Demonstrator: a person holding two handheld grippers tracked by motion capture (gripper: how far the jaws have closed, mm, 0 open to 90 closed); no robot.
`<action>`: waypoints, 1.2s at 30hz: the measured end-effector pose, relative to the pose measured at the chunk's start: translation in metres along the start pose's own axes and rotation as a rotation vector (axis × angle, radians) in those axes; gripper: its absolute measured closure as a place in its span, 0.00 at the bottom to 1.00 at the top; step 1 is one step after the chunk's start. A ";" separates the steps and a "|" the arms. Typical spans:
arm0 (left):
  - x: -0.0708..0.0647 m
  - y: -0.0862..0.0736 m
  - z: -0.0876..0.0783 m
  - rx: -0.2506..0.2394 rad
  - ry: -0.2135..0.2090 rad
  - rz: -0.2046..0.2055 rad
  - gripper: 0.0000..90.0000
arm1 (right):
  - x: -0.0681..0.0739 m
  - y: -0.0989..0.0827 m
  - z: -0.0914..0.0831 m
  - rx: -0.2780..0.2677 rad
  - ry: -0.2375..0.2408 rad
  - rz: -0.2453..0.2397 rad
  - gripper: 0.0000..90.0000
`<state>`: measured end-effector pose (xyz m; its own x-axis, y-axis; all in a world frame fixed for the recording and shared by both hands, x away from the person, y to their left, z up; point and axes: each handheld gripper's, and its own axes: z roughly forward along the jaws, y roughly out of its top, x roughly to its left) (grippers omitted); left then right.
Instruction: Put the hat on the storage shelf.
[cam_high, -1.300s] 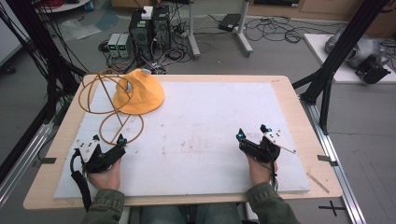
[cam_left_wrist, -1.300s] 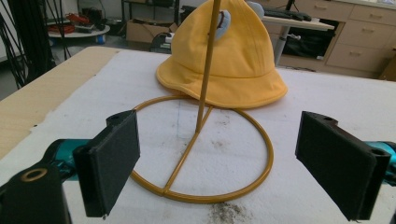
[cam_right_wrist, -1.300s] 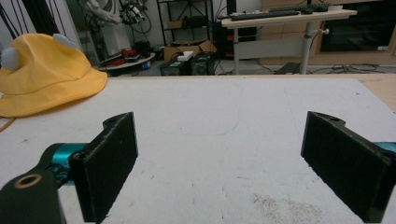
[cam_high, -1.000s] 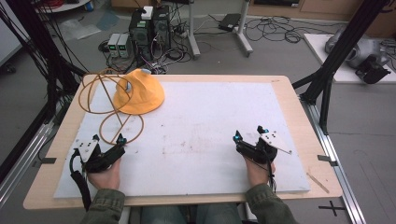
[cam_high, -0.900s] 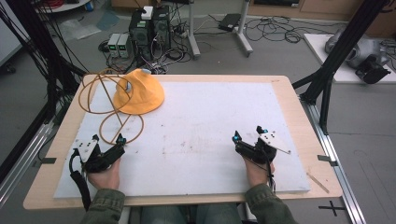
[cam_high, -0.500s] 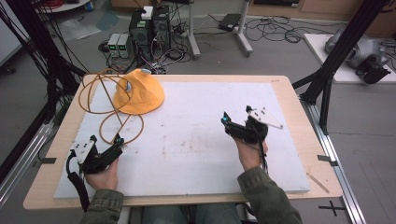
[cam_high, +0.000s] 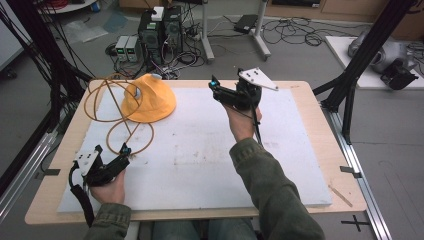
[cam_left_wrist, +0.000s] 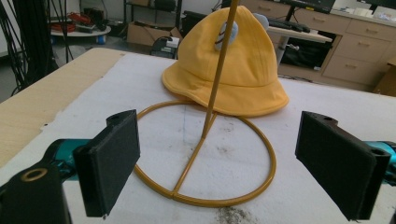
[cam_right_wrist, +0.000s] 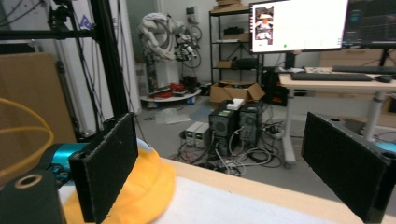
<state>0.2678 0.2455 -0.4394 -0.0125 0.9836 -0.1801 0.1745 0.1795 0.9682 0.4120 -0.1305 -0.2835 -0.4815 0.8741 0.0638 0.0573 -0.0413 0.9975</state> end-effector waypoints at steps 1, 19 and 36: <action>0.000 0.000 0.000 0.001 -0.001 0.000 0.16 | 0.002 0.002 0.003 -0.010 0.001 -0.002 0.12; 0.002 -0.001 0.001 0.010 -0.017 -0.013 0.16 | 0.067 -0.008 0.117 0.099 0.096 -0.019 0.12; 0.002 -0.003 0.001 0.014 -0.036 -0.028 0.16 | 0.101 -0.095 0.200 0.352 0.197 -0.056 0.12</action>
<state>0.2684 0.2473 -0.4429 0.0178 0.9768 -0.2133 0.1883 0.2063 0.9602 0.5330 0.0589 -0.3779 -0.6491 0.7592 0.0482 0.3057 0.2023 0.9304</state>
